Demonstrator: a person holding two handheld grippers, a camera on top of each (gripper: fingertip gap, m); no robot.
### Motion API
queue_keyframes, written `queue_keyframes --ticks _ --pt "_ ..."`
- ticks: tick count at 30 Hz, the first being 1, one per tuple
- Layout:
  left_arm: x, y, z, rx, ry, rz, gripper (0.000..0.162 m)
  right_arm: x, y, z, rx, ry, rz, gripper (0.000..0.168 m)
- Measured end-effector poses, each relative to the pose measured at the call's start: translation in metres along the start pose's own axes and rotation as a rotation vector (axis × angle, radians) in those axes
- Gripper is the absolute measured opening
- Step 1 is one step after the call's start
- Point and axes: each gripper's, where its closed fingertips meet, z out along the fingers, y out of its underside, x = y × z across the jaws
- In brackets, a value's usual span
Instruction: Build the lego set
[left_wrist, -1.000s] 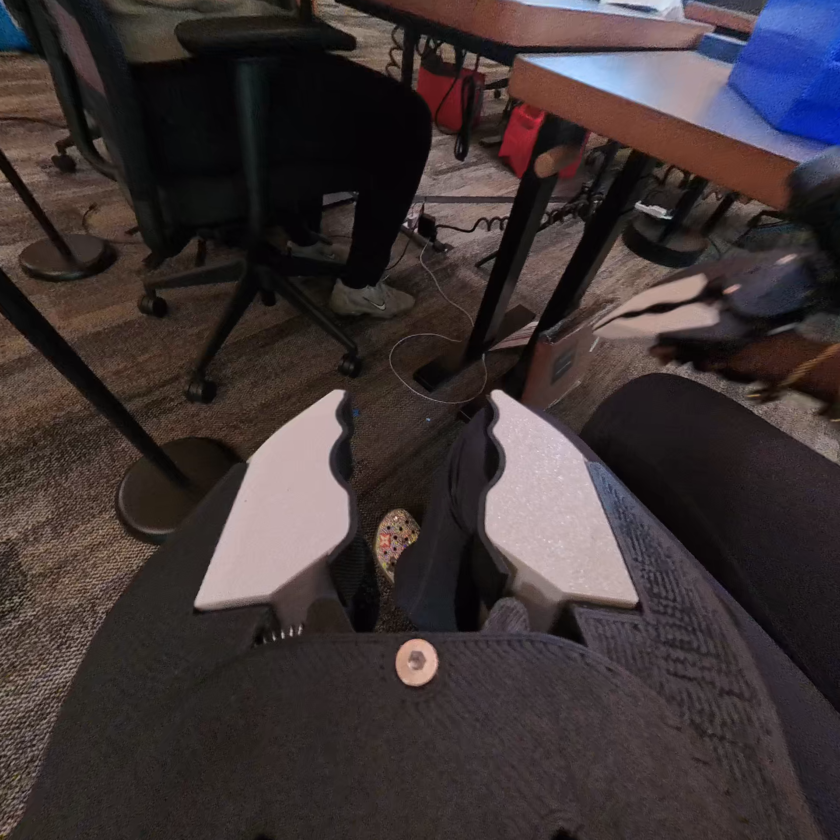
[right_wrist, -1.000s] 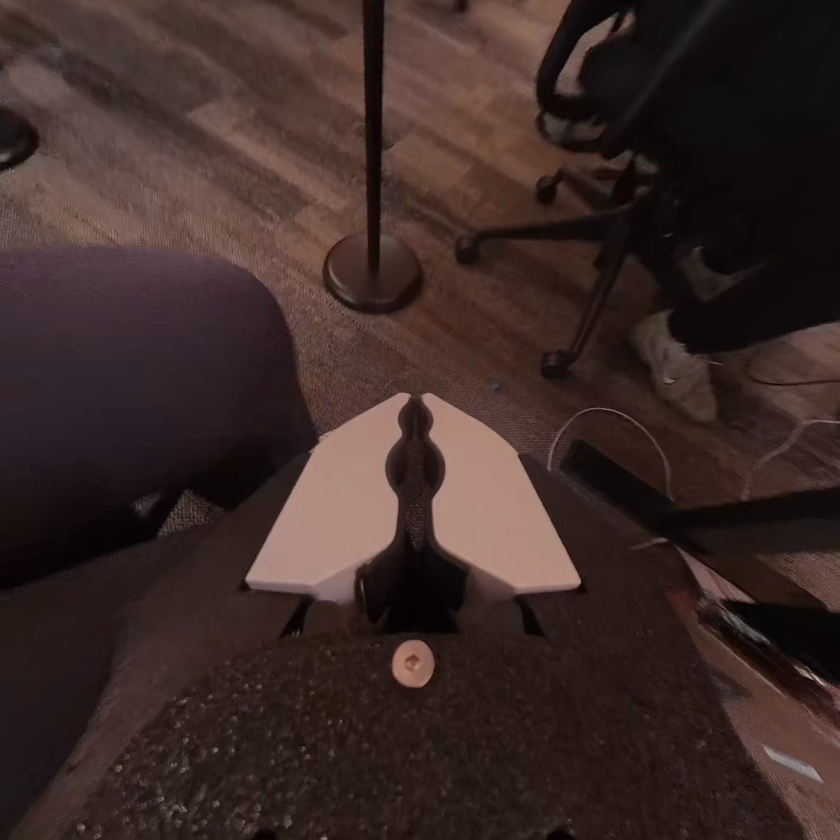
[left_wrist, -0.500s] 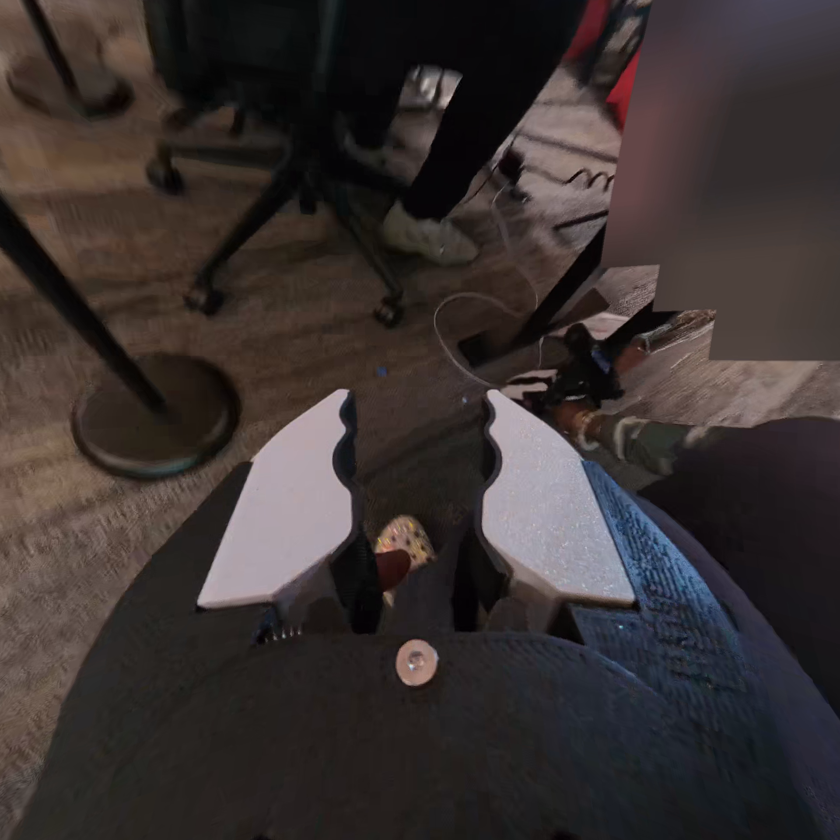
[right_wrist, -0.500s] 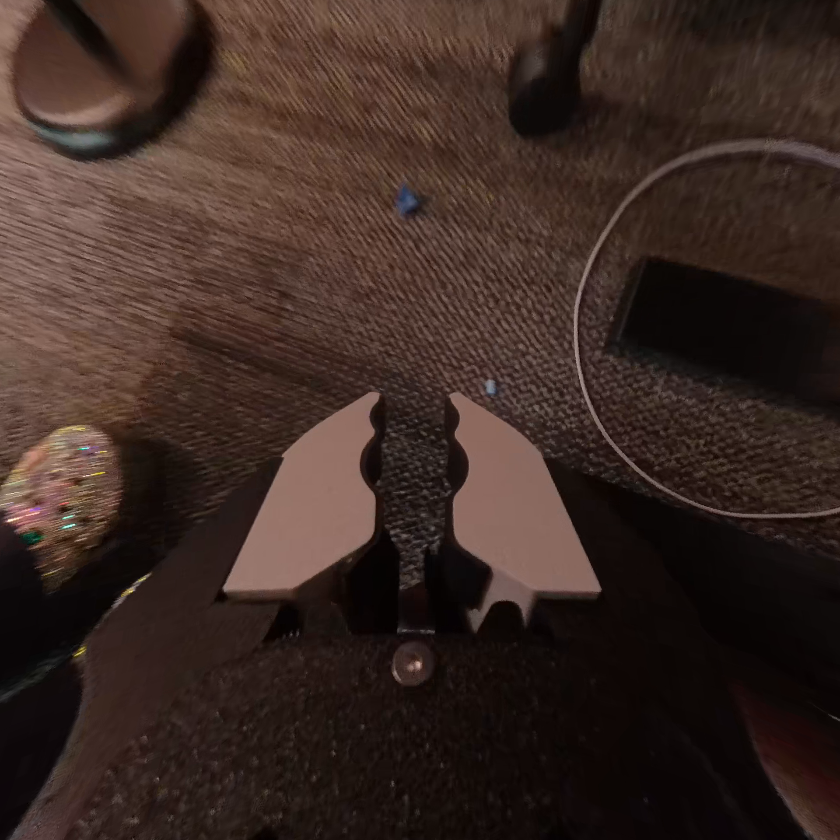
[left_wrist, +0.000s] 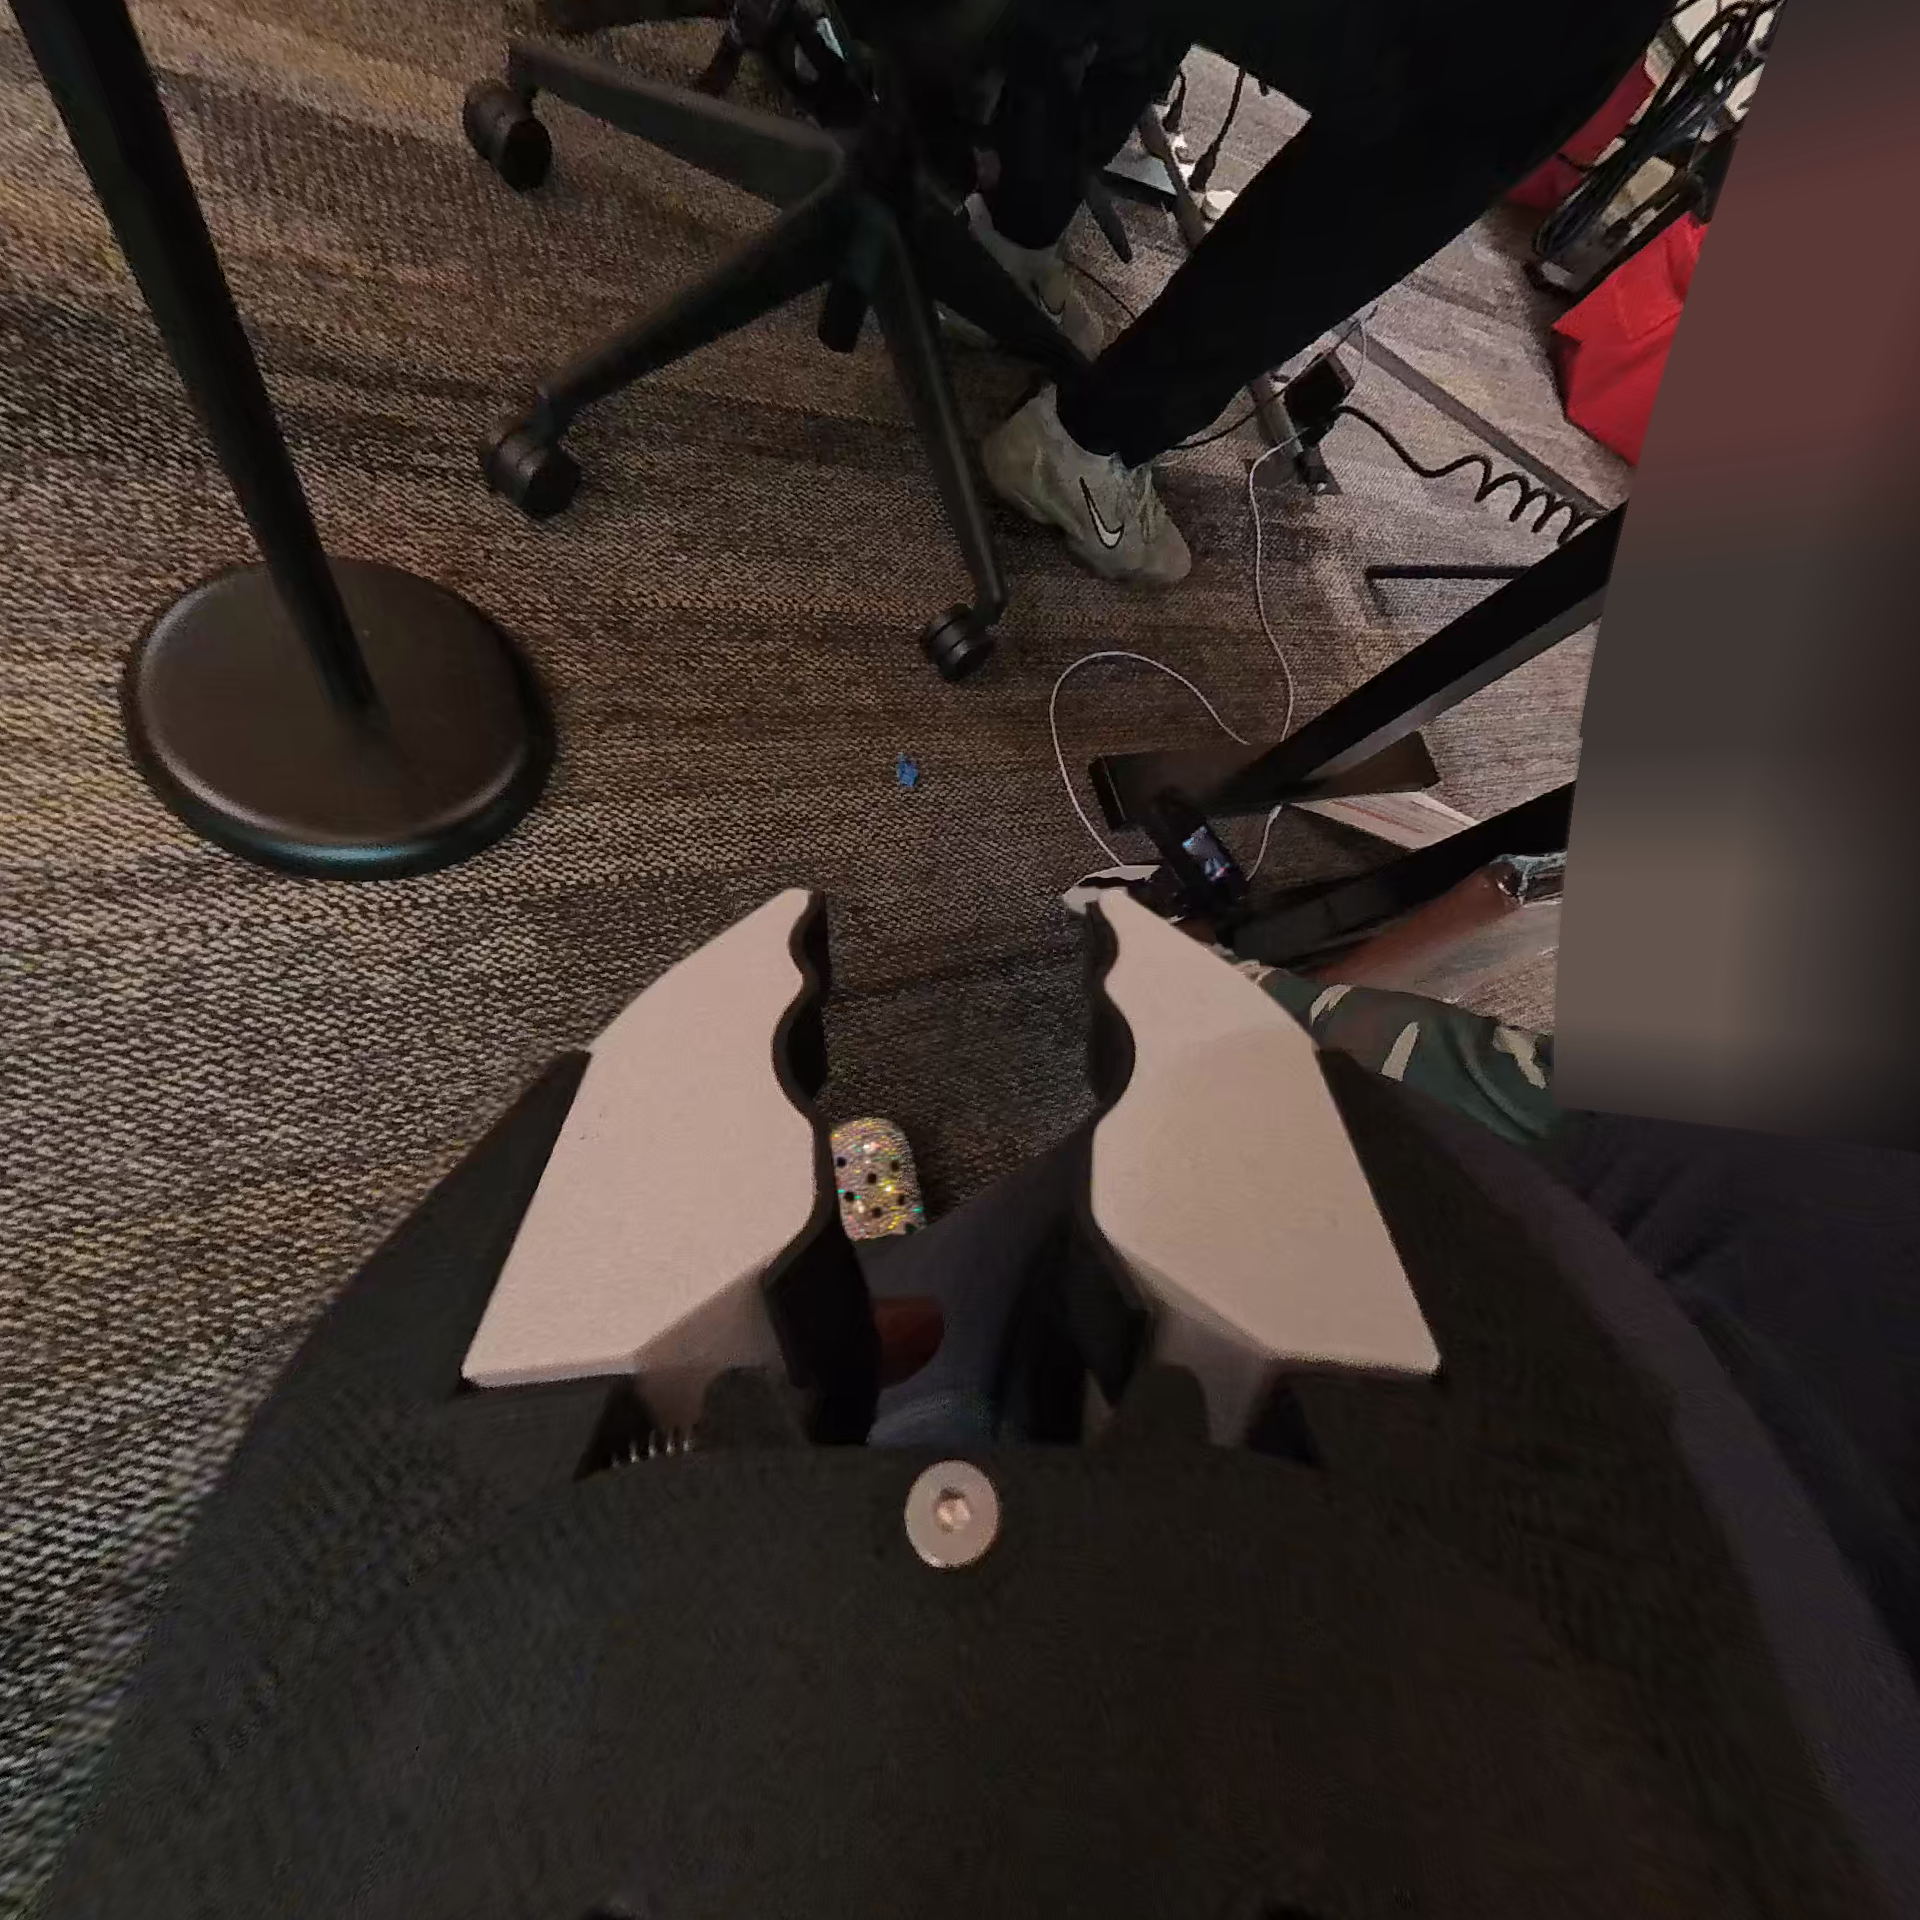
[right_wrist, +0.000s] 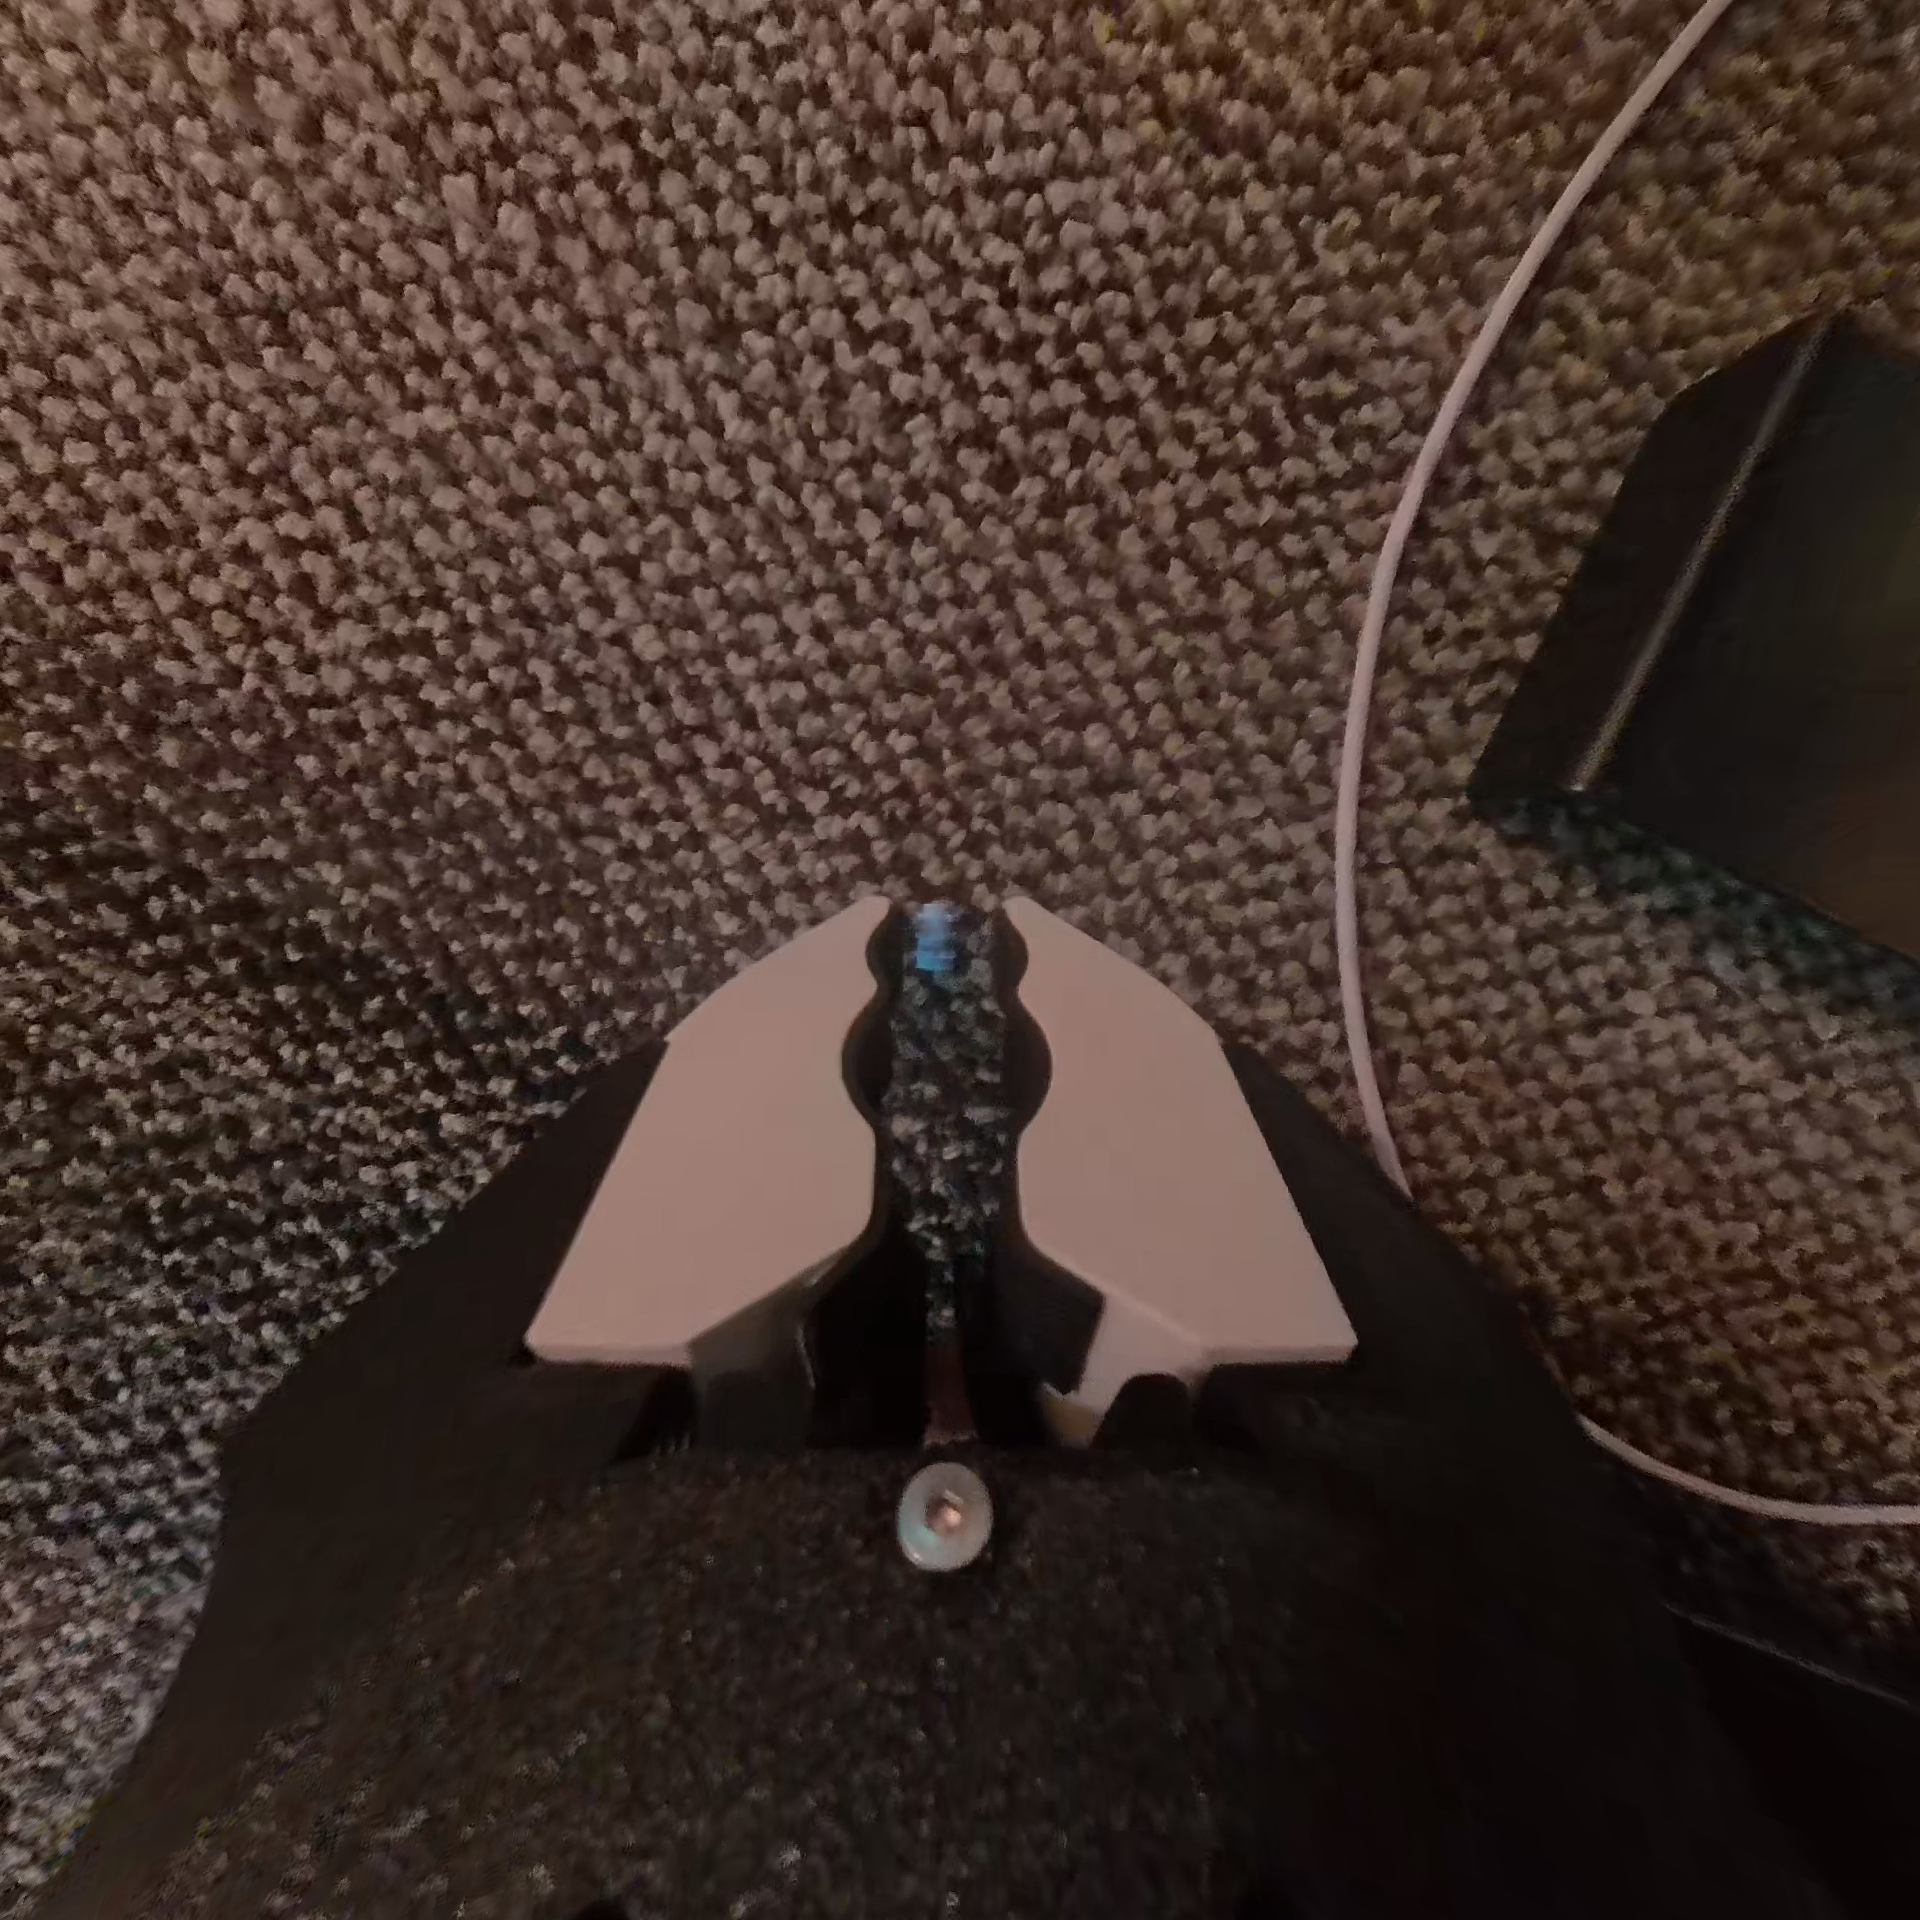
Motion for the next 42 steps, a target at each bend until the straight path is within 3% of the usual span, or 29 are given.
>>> queue_keyframes --ticks 4,7,15,19,22,26,30,33,35,38,42 --pt "0.001 0.000 -0.009 -0.019 0.006 0.080 0.047 -0.005 0.010 -0.010 -0.065 0.035 0.046 0.010" --pt "0.003 -0.011 -0.024 0.002 0.009 0.141 0.048 -0.031 0.005 -0.036 0.008 0.027 0.090 0.008" --pt "0.004 -0.042 -0.092 0.024 -0.019 0.329 0.064 -0.151 -0.003 -0.164 0.137 -0.107 0.057 0.007" --pt "0.008 -0.052 -0.128 0.067 -0.037 0.418 0.071 -0.168 -0.028 -0.218 0.107 -0.139 -0.066 0.008" --pt "0.017 -0.060 -0.145 0.120 0.000 0.382 0.076 -0.165 -0.085 -0.288 0.211 -0.116 -0.027 0.008" --pt "0.038 -0.077 -0.157 0.204 0.085 0.324 0.076 -0.191 -0.168 -0.429 0.432 -0.115 0.064 0.008" --pt "0.064 -0.076 -0.179 0.189 0.152 0.351 0.077 -0.251 -0.194 -0.588 0.583 -0.110 0.015 0.008" --pt "0.070 -0.072 -0.198 0.197 0.136 0.477 0.077 -0.281 -0.172 -0.707 0.633 -0.107 -0.005 0.008" --pt "0.074 -0.071 -0.210 0.197 0.143 0.532 0.077 -0.266 -0.135 -0.780 0.600 0.014 -0.011 0.008" --pt "0.084 -0.067 -0.227 0.189 0.184 0.540 0.077 -0.216 -0.045 -0.871 0.441 0.256 0.057 0.008" --pt "0.102 -0.063 -0.249 0.191 0.229 0.515 0.077 -0.163 0.095 -0.928 0.165 0.492 0.268 0.008"
